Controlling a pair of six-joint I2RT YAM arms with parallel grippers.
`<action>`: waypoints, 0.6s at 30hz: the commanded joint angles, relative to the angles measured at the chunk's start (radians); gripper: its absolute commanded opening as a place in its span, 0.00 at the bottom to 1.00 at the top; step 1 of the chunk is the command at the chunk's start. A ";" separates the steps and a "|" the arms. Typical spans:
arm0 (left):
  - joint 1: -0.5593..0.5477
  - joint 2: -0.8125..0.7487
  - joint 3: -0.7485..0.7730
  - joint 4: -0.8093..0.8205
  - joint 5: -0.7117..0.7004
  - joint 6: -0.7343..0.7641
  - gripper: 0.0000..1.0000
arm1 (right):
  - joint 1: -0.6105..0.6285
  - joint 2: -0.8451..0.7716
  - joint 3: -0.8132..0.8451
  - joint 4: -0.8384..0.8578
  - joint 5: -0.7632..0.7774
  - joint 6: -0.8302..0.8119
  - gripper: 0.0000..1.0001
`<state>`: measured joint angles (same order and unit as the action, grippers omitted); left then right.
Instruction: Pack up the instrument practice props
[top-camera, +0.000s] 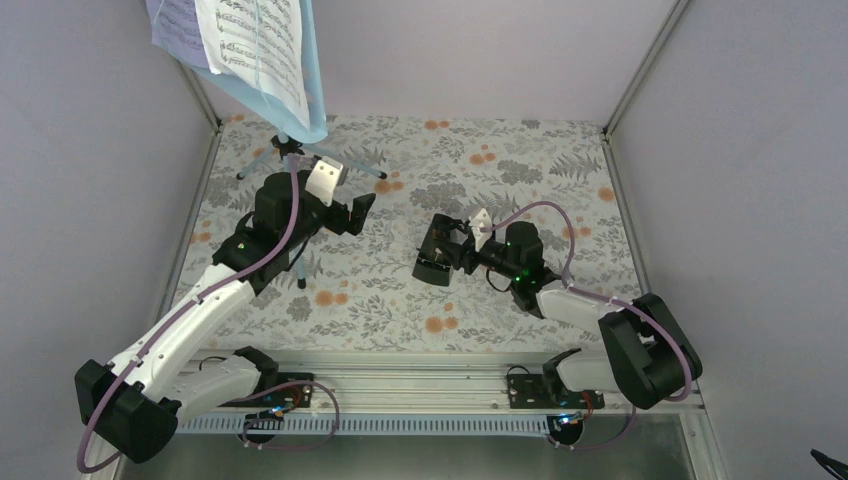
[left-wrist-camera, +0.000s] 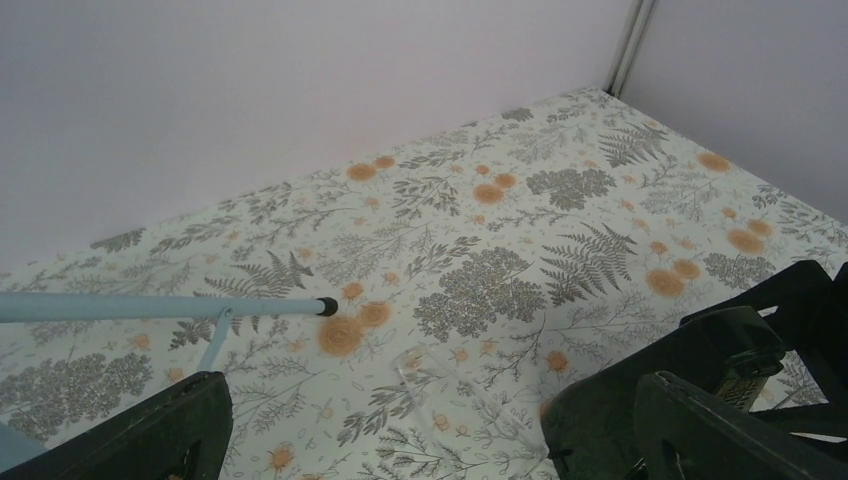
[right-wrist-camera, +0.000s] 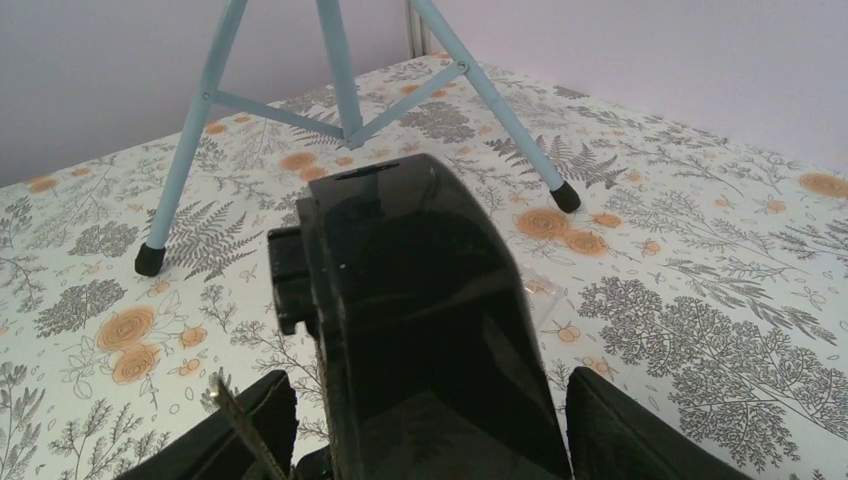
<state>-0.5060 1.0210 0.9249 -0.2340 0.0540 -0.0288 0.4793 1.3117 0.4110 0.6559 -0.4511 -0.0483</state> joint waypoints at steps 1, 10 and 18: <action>0.001 -0.003 0.006 0.010 0.011 0.016 1.00 | -0.022 0.011 0.037 0.007 -0.028 0.014 0.63; 0.001 -0.001 0.004 0.012 0.018 0.016 1.00 | -0.044 0.042 0.070 -0.008 -0.110 0.025 0.52; 0.001 0.001 0.005 0.012 0.026 0.017 1.00 | -0.060 0.082 0.094 -0.024 -0.156 0.026 0.50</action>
<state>-0.5060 1.0210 0.9249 -0.2340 0.0631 -0.0284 0.4347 1.3663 0.4770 0.6430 -0.5682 -0.0288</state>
